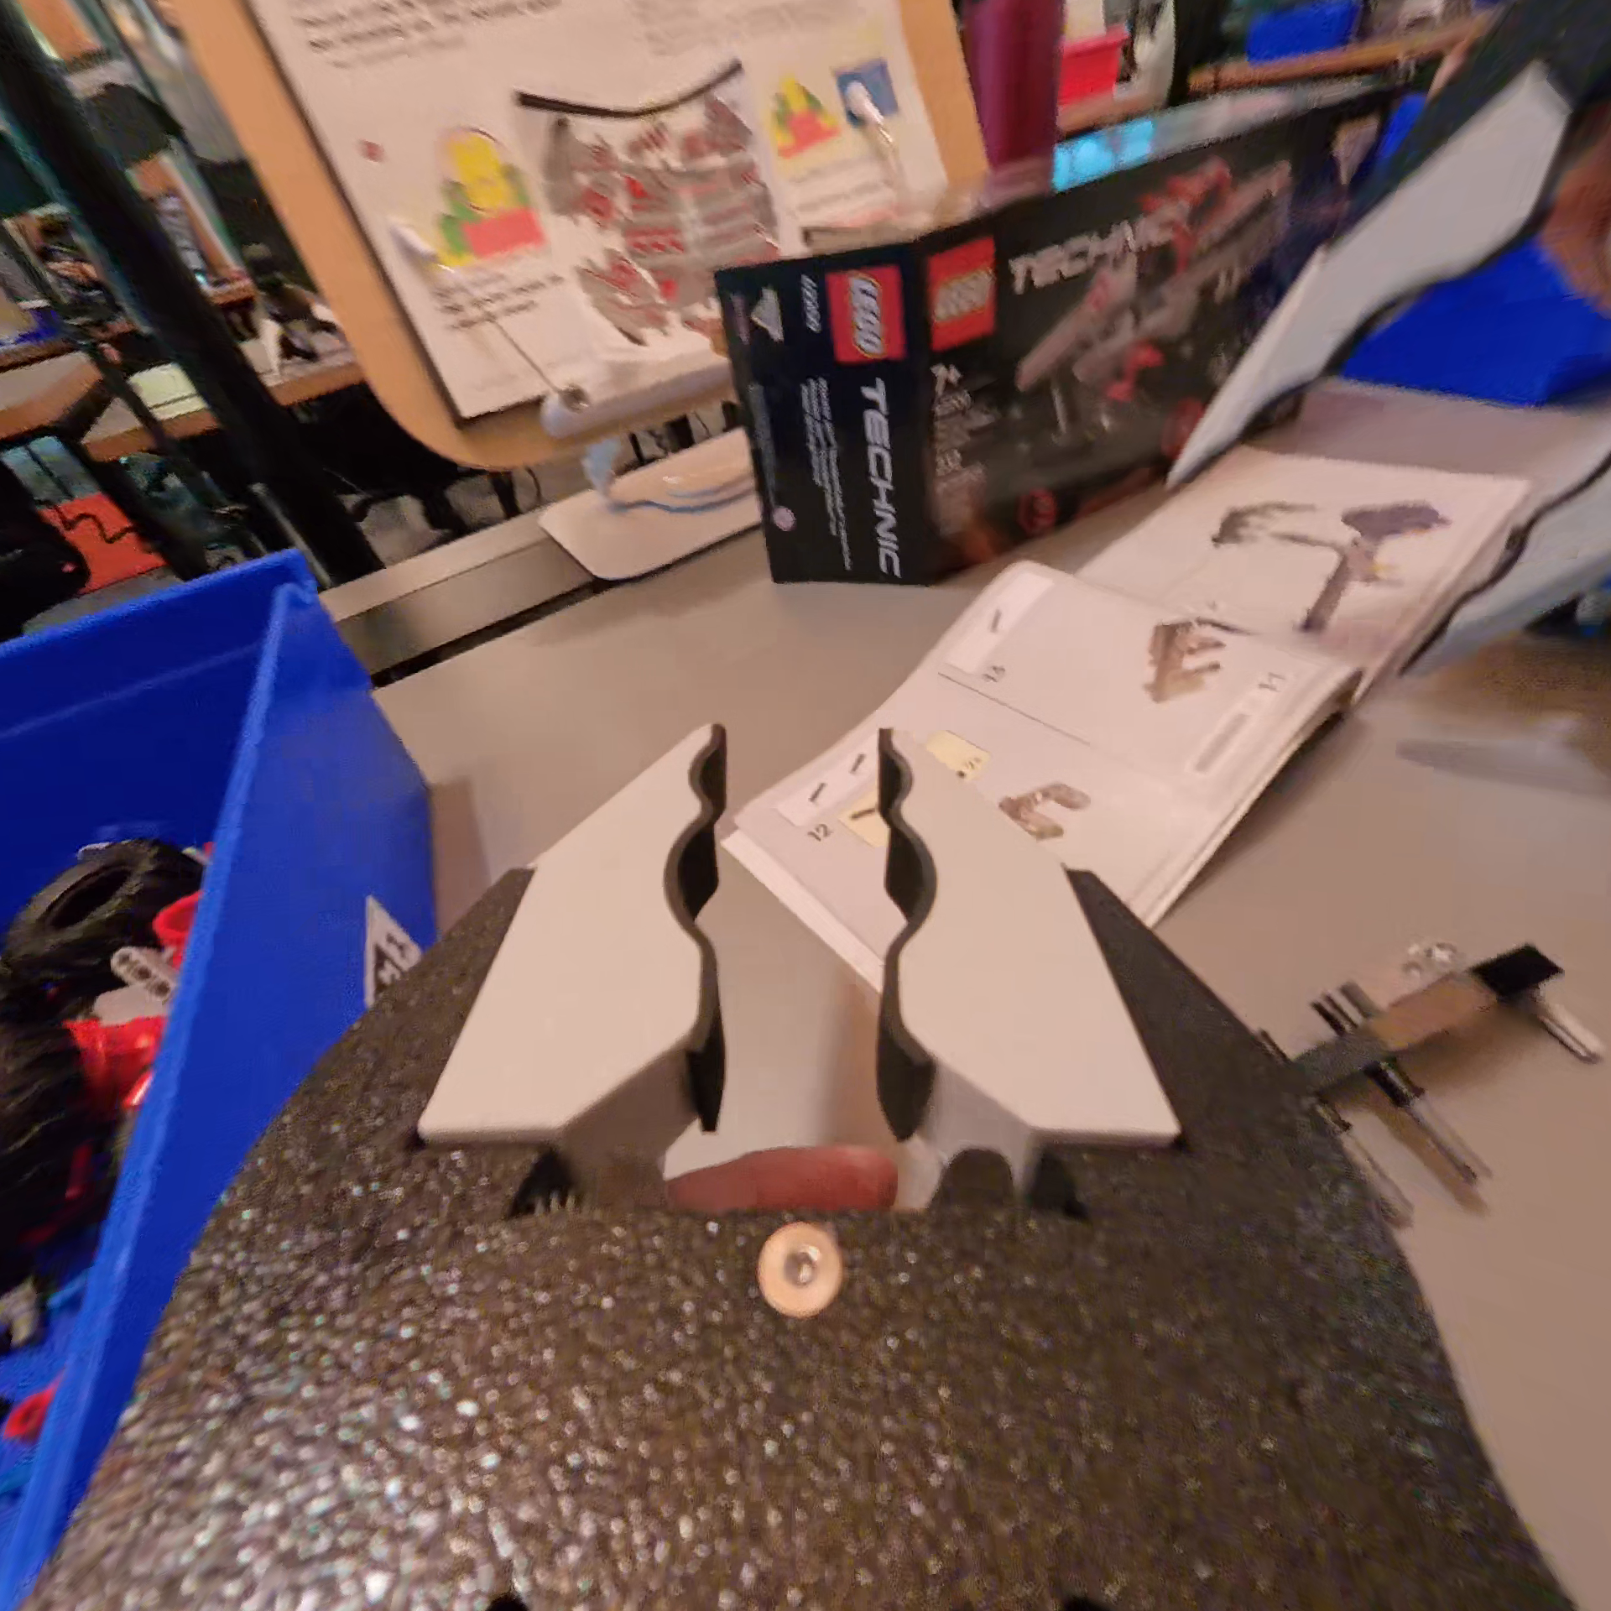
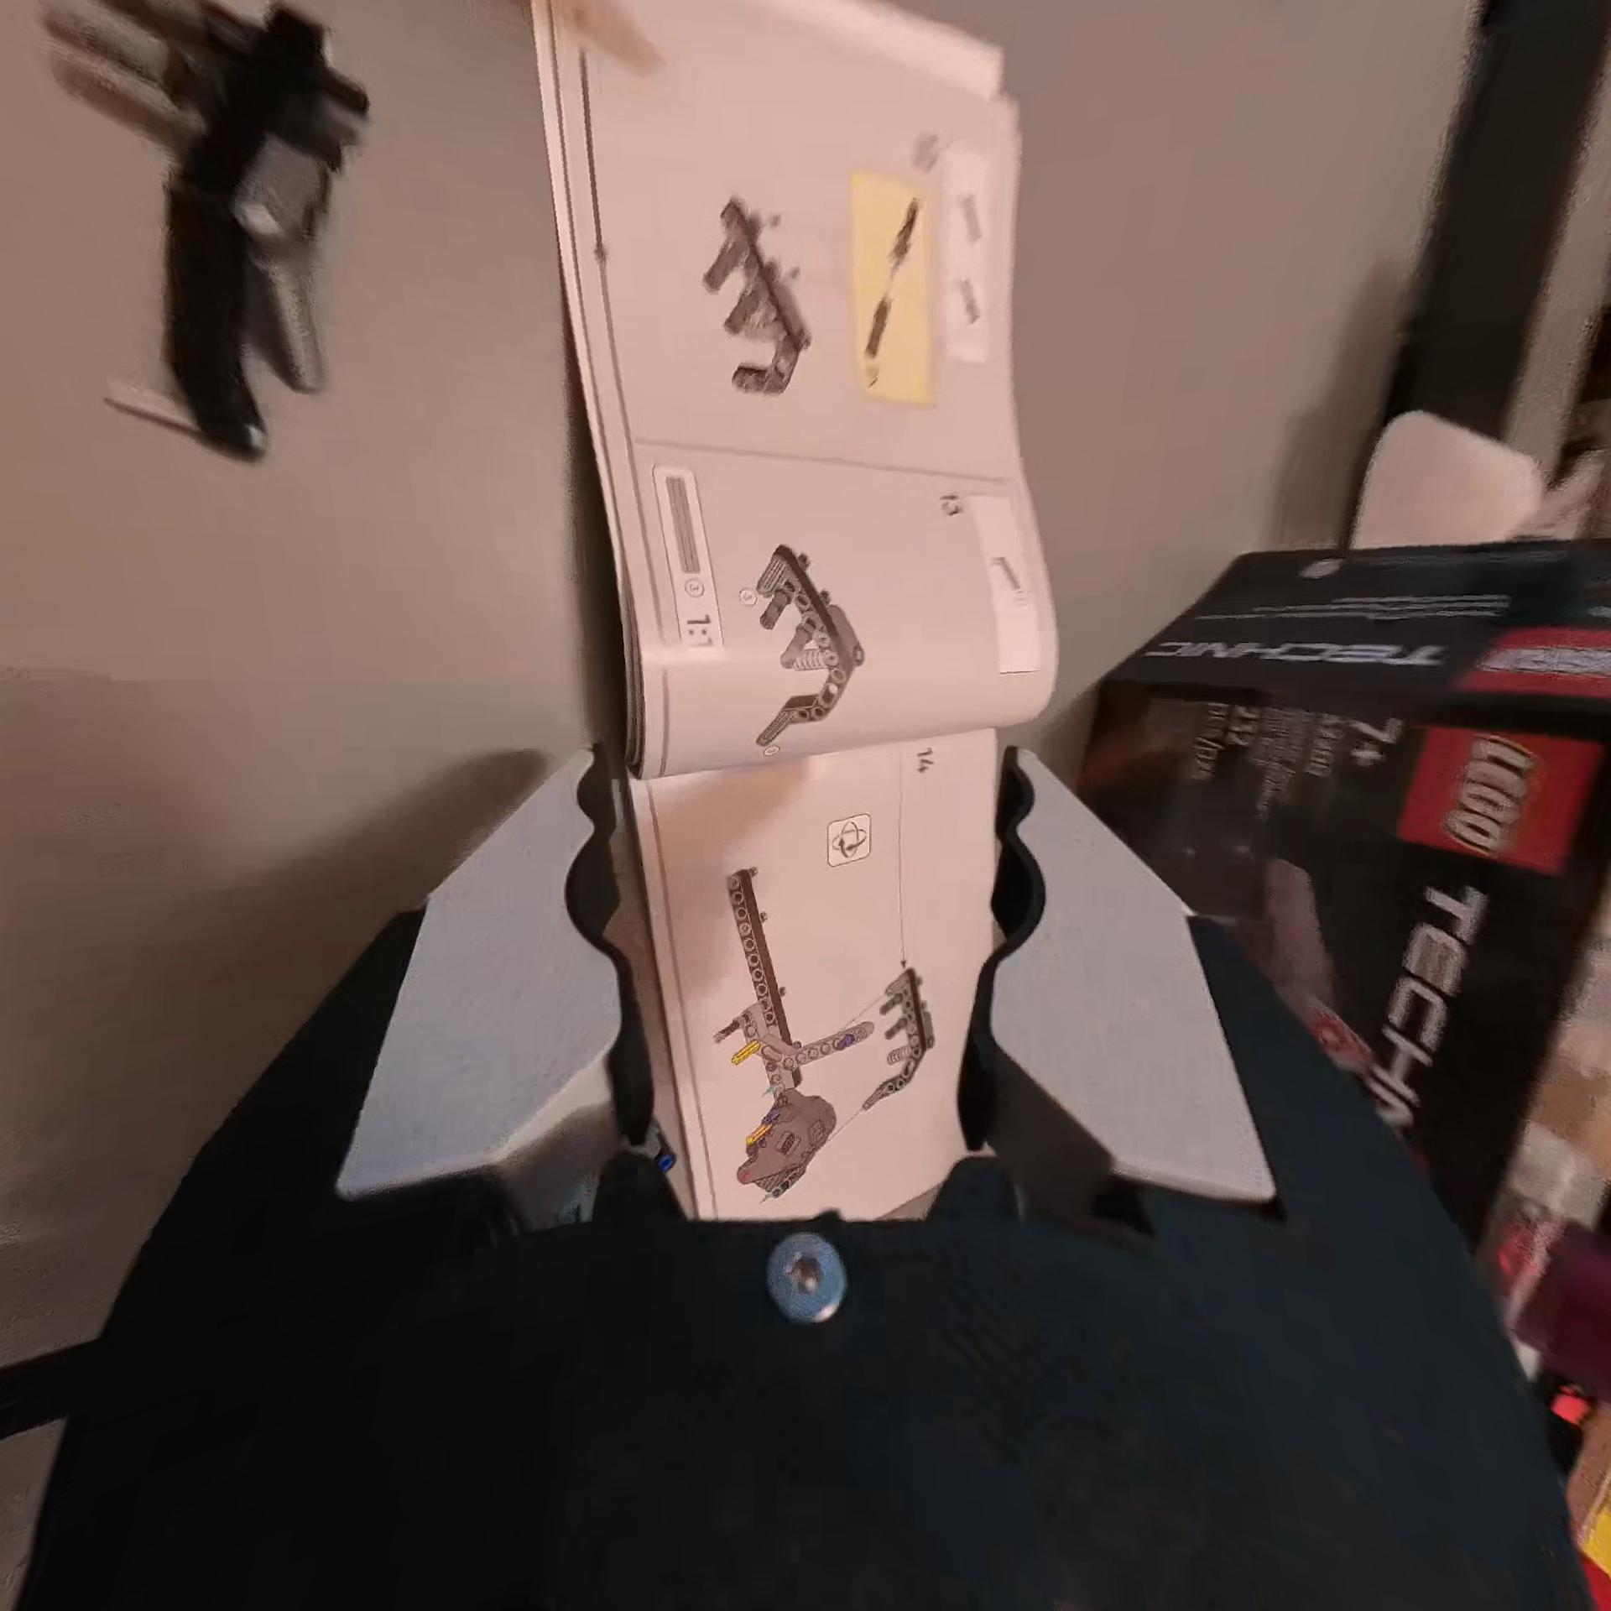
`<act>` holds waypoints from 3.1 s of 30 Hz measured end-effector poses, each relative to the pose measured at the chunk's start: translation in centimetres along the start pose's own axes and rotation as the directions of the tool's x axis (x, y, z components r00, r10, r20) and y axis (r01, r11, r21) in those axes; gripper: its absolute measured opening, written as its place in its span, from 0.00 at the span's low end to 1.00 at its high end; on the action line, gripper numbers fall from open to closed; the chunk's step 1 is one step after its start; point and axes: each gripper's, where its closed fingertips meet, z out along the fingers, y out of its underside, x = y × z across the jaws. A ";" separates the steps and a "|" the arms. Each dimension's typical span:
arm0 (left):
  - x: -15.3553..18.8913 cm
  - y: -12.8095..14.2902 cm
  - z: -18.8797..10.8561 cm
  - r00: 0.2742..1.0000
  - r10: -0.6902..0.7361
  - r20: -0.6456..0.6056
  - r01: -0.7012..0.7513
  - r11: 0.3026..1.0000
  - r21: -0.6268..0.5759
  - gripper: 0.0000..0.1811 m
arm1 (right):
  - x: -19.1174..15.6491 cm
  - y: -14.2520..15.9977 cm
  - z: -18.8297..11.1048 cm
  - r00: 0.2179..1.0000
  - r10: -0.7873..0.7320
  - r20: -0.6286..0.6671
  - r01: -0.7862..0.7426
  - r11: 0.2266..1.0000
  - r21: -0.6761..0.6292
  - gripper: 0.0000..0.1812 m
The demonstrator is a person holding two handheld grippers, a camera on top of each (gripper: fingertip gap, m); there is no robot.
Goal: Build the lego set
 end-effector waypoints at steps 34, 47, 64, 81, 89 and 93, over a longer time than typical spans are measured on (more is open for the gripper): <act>-2.5 -0.6 -1.0 0.986 -0.140 0.086 0.132 0.987 0.091 0.15 | 1.8 0.0 -5.2 0.901 0.434 -0.004 -0.432 0.898 0.089 0.04; -1.7 0.0 -0.3 0.991 -0.116 0.066 0.112 0.992 0.062 0.15 | 2.4 13.4 1.2 0.886 0.464 -0.017 -0.463 0.885 0.040 0.04; -1.3 0.1 0.1 0.995 -0.069 0.066 0.066 0.997 0.044 0.15 | -0.6 -1.7 0.6 0.995 0.089 0.041 -0.093 0.989 0.114 0.51; -1.0 0.2 0.3 0.997 -0.030 0.065 0.028 0.999 0.030 0.15 | 1.9 2.7 0.6 0.995 0.102 -0.022 -0.102 0.995 0.023 0.49; -1.2 0.2 0.2 0.997 -0.036 0.071 0.034 0.999 0.034 0.15 | 3.5 4.4 -0.6 0.969 0.217 -0.121 -0.216 0.976 0.026 0.48; -1.1 0.2 0.2 0.997 -0.034 0.069 0.032 0.999 0.033 0.15 | 5.7 8.8 -2.5 0.867 0.432 -0.246 -0.442 0.897 0.019 0.40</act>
